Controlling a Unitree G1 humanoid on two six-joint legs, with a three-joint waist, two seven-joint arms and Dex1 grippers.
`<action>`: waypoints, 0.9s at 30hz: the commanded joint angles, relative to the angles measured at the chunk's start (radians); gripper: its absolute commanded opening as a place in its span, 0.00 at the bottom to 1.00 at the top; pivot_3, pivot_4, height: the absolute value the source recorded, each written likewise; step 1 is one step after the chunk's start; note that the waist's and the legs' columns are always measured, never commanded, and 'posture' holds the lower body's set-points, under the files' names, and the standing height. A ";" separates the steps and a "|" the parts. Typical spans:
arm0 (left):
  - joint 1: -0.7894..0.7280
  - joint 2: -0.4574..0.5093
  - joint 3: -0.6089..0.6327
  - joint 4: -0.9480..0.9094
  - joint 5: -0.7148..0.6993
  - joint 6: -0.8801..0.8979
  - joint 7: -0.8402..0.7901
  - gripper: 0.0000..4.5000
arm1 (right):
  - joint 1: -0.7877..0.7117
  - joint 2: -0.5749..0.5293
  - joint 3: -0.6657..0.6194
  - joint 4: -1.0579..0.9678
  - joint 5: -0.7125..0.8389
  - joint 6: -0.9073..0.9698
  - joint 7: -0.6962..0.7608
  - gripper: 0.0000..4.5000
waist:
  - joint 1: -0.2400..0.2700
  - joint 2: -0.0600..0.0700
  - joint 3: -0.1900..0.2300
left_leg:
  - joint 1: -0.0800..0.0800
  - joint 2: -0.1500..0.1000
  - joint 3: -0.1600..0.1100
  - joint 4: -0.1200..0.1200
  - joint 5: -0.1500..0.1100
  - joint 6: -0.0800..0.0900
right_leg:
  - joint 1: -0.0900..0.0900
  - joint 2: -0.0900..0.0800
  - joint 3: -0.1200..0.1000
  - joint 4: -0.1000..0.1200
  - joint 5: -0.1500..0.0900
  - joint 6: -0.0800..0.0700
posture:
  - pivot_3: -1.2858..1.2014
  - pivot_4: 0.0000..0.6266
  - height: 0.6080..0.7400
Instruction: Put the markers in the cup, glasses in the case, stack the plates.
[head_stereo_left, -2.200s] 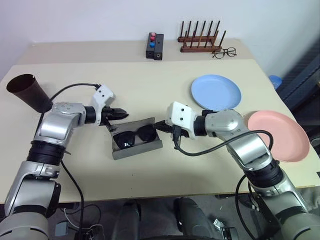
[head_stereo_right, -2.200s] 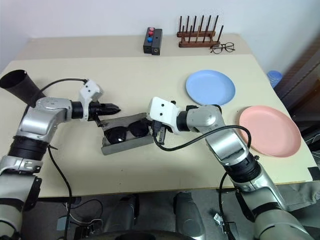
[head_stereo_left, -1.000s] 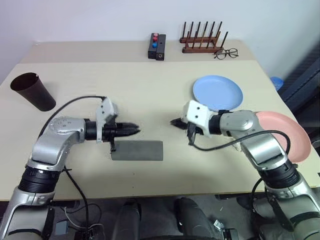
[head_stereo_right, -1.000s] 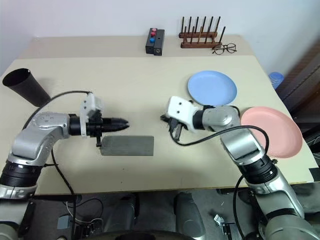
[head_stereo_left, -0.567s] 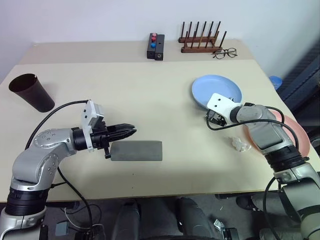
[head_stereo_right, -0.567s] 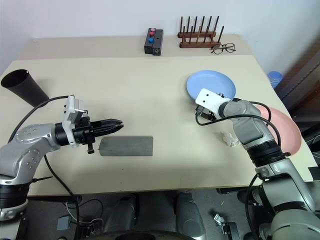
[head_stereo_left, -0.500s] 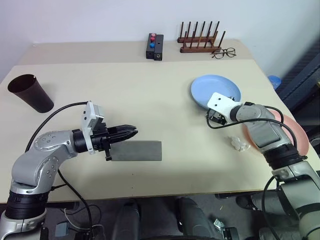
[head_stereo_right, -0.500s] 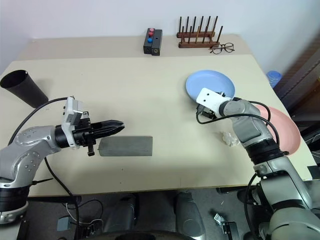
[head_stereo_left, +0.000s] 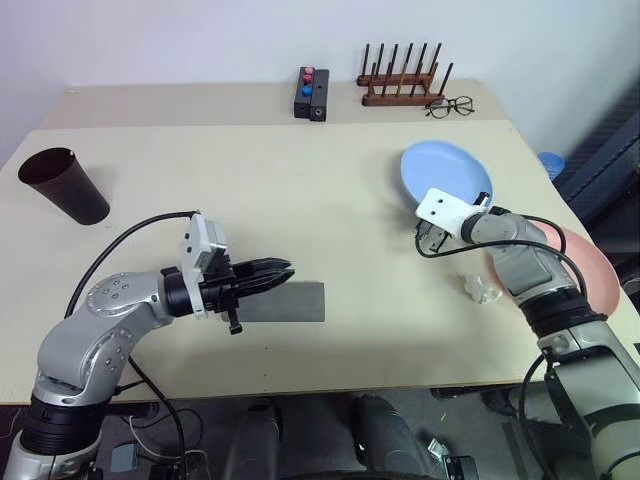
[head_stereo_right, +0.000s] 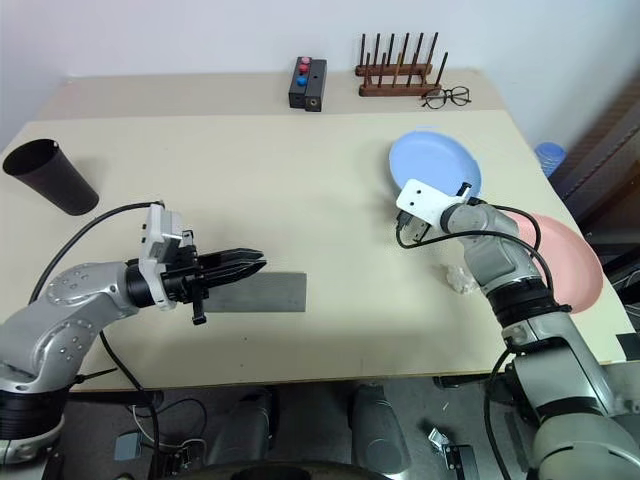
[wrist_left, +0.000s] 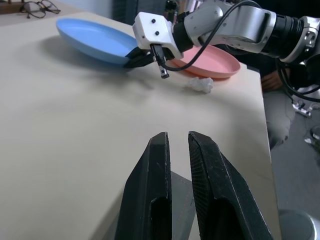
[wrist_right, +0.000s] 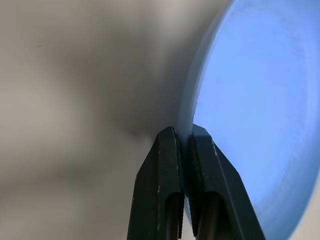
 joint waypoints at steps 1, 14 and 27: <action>-0.008 -0.011 -0.007 0.004 0.016 -0.040 0.009 0.13 | 0.024 -0.070 -0.098 -0.190 0.000 0.061 0.014 0.01 | 0.001 0.001 0.001 | 0.000 0.000 0.000 0.000 0.000 0.000 | 0.000 0.000 0.000 0.000 0.000 0.000 | 0.52 0.24 1.00; -0.213 -0.117 -0.122 0.296 0.142 -0.234 -0.084 0.13 | 0.689 -0.411 -0.726 -0.801 0.182 0.298 0.418 0.01 | 0.028 0.003 0.000 | 0.000 -0.001 0.001 0.002 0.000 0.000 | 0.002 -0.001 0.000 -0.001 -0.002 -0.002 | 0.52 0.24 1.00; -0.224 -0.152 -0.145 0.348 0.178 -0.282 -0.112 0.13 | 0.960 -0.388 -0.821 -0.836 0.173 0.240 0.455 0.21 | 0.024 0.002 -0.001 | 0.001 -0.001 0.001 0.005 0.000 0.000 | 0.003 -0.001 0.000 -0.001 -0.002 -0.002 | 0.52 0.24 1.00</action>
